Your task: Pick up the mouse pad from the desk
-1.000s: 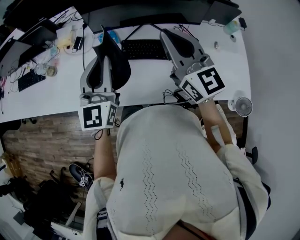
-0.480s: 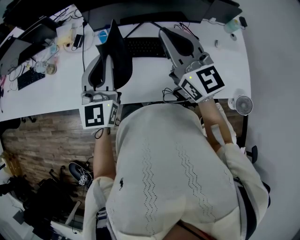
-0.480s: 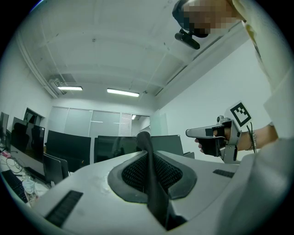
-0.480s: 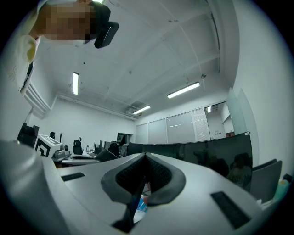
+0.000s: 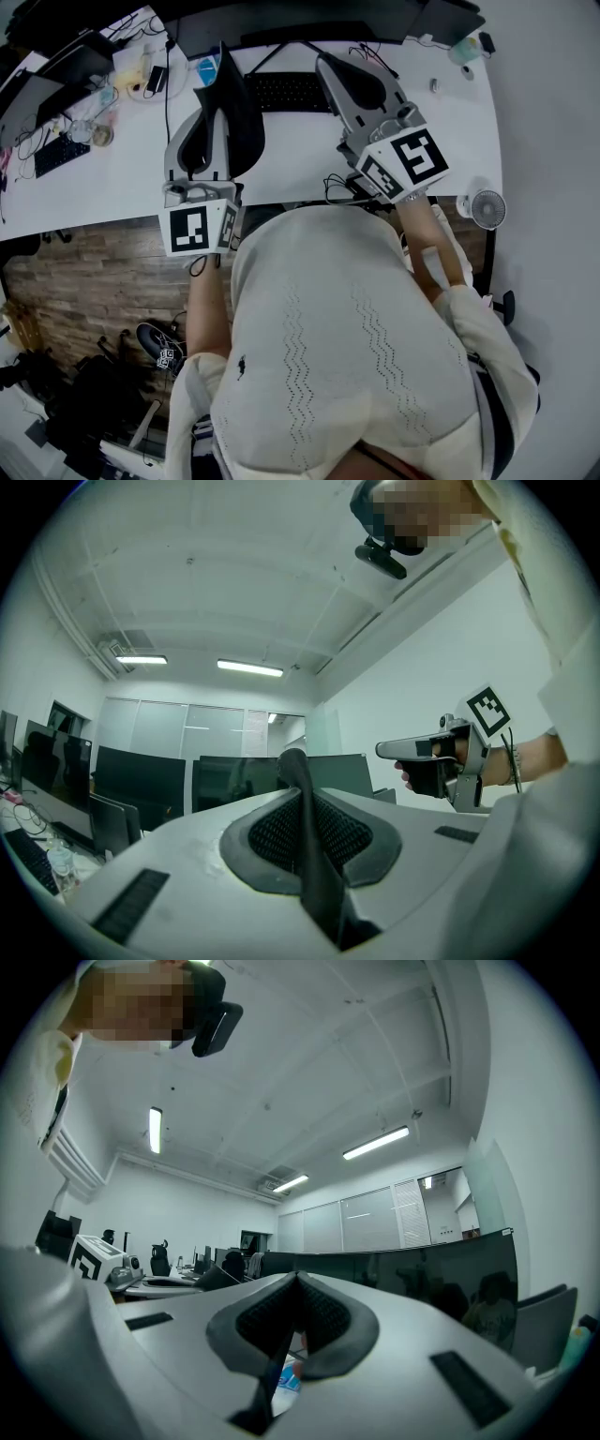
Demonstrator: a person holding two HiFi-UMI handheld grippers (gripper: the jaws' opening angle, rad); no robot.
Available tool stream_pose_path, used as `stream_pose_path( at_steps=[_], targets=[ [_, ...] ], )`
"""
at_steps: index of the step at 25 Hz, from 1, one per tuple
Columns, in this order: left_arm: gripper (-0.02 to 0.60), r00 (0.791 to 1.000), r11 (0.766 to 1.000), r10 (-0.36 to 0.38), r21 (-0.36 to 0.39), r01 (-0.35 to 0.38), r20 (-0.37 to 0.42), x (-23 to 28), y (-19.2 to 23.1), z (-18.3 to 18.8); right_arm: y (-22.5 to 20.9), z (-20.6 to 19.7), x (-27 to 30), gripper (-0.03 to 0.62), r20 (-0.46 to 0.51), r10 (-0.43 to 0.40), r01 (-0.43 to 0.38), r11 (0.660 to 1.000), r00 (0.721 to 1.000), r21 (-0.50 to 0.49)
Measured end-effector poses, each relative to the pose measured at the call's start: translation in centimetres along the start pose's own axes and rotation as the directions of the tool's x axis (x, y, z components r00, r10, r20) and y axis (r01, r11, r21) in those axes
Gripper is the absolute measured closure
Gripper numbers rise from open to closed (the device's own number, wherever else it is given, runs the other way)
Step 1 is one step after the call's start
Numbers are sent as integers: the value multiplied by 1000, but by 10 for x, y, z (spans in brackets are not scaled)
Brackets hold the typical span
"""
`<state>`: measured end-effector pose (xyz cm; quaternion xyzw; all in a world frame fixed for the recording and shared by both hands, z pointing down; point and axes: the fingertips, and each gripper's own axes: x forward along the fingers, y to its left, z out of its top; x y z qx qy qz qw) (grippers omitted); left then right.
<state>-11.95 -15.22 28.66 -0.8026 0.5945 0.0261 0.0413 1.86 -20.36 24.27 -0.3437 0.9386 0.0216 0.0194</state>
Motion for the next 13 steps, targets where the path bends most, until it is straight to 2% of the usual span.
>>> stream_pose_path(
  at_steps=[13],
  targets=[
    [543,1000,1000,-12,10,13,-12,0,-5,-2,2,0,1,594,-7,12,-12,1000,1000,-11]
  ],
)
